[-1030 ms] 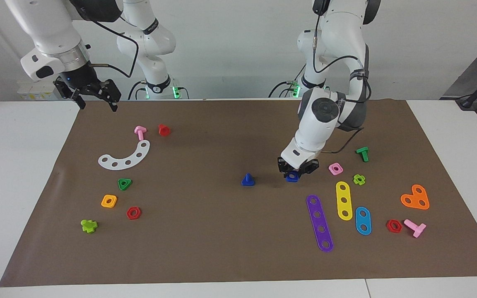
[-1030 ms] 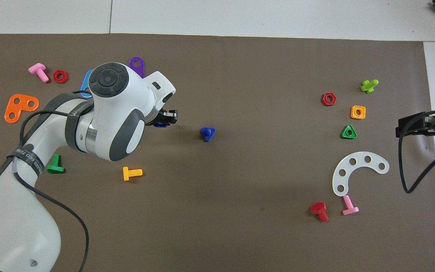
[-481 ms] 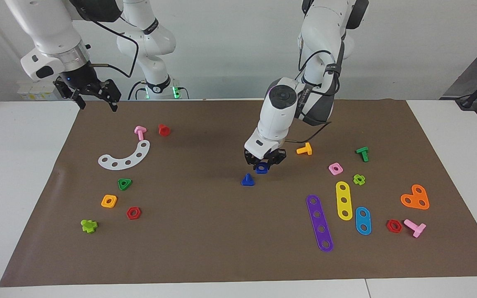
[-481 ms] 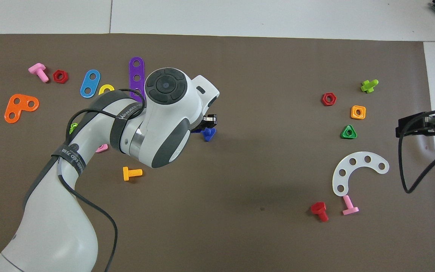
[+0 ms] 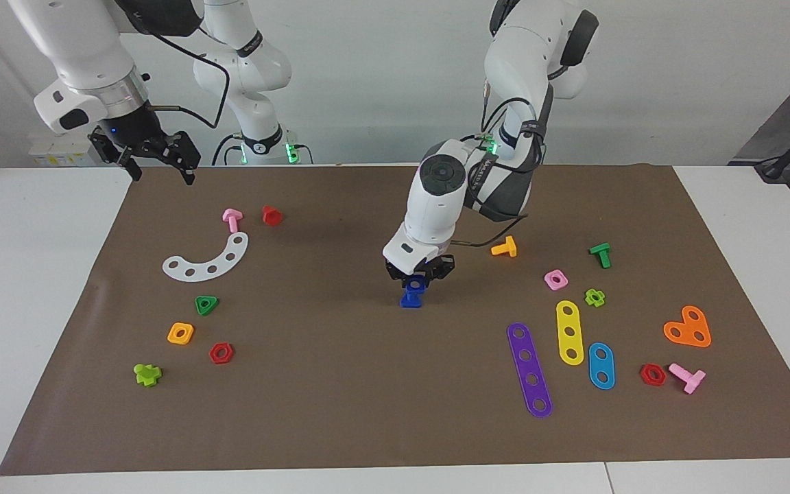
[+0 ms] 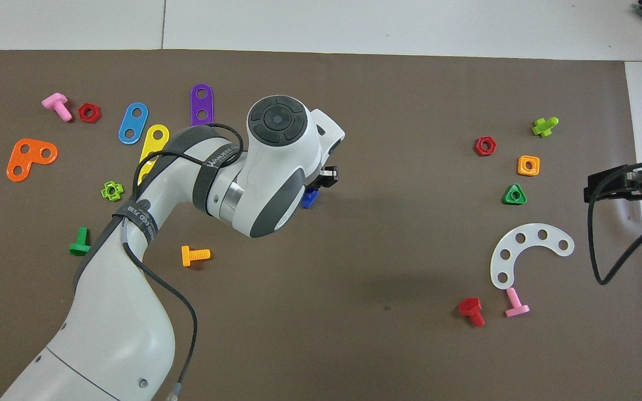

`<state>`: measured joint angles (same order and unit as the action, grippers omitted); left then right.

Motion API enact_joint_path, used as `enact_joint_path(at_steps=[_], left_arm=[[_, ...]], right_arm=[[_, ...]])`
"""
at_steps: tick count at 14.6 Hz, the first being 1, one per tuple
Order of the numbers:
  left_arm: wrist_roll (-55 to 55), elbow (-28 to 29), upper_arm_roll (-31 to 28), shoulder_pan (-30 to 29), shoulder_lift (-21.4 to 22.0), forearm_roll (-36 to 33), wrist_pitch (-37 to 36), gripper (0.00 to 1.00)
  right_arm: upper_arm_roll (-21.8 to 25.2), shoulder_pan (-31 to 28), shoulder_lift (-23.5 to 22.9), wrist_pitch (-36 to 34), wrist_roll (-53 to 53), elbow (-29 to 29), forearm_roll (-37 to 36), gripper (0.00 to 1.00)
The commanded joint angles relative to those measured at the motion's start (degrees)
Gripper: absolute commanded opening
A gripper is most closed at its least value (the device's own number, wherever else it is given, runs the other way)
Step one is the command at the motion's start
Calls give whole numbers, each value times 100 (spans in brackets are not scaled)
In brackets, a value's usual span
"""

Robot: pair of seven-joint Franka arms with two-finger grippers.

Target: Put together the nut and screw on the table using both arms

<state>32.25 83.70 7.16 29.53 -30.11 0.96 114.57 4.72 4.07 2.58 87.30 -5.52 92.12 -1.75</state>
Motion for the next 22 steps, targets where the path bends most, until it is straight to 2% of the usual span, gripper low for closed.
enact_joint_path(at_steps=[1, 12, 22], left_arm=[[80, -187, -101, 97, -100, -96, -49, 25], [80, 68, -109, 96, -118, -166, 355, 25], [80, 208, -109, 114, -180, -245, 391, 24]], right_arm=[[-41, -56, 94, -64, 130, 52, 43, 100], [-41, -56, 94, -64, 130, 61, 43, 100], [-41, -56, 94, -64, 130, 61, 52, 100]])
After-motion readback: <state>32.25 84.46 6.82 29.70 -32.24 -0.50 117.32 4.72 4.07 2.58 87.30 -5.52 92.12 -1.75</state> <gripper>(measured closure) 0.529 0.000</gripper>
